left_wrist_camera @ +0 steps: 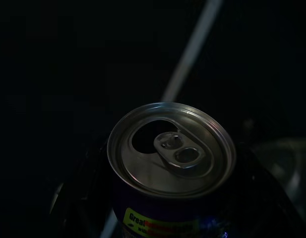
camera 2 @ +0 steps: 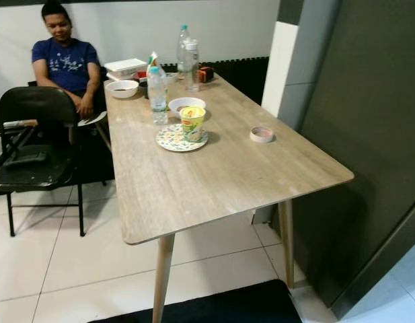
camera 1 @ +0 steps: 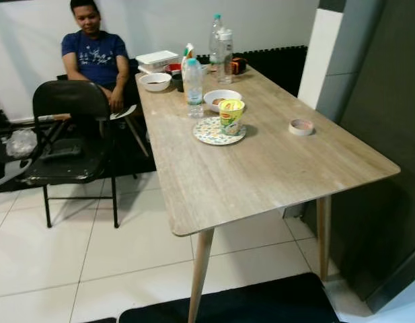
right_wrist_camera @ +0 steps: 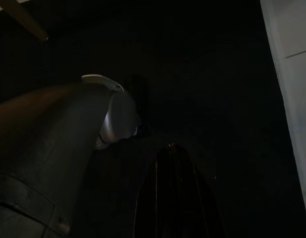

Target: Restocking fridge

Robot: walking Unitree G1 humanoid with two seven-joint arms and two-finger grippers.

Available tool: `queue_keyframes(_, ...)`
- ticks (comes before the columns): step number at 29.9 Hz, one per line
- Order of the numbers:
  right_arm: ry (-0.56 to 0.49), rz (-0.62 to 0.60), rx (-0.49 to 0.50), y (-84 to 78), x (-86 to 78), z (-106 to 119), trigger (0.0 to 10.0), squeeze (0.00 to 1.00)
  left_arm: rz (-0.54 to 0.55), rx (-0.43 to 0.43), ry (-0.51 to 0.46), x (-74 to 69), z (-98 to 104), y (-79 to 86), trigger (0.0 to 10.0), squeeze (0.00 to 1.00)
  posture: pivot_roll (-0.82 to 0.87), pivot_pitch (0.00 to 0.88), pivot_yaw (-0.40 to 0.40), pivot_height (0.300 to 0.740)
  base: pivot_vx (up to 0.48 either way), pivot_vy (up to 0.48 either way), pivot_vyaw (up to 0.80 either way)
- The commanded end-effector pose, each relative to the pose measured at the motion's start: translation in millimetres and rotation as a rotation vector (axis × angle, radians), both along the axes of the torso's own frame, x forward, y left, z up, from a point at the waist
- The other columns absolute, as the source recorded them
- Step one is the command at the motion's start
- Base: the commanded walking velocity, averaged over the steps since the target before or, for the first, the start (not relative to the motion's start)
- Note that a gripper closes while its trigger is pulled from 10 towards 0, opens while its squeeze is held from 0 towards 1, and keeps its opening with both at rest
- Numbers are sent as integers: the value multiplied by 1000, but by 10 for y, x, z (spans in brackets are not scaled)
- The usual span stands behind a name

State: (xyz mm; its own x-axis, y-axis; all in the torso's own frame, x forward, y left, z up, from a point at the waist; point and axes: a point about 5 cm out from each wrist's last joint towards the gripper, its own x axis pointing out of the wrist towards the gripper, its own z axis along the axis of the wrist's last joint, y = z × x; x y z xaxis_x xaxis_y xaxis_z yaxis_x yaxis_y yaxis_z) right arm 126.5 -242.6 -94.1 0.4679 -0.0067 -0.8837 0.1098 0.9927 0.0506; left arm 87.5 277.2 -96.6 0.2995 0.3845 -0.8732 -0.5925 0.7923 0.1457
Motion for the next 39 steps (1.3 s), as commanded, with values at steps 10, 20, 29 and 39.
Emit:
queue_keyframes(10,5,26,-29,-42,65,29,10000,0,-152,-69,-5,117,-62,-291,10000,0,-93,49,-28,740,0,0,0)
queue_keyframes(20,1,37,-40,-20,124,41,10000,0,-294,-84,20,159,-92,-452,10000,0,-91,40,-26,740,0,-317,0)
queue_keyframes(29,28,65,-68,-50,101,37,10000,0,-366,-89,34,160,-107,-527,10000,0,-85,0,-28,740,0,-438,0)
queue_keyframes(39,31,86,-73,-82,157,66,10000,0,-394,-88,35,188,-102,-539,10000,0,-83,0,-27,740,0,-471,-378)
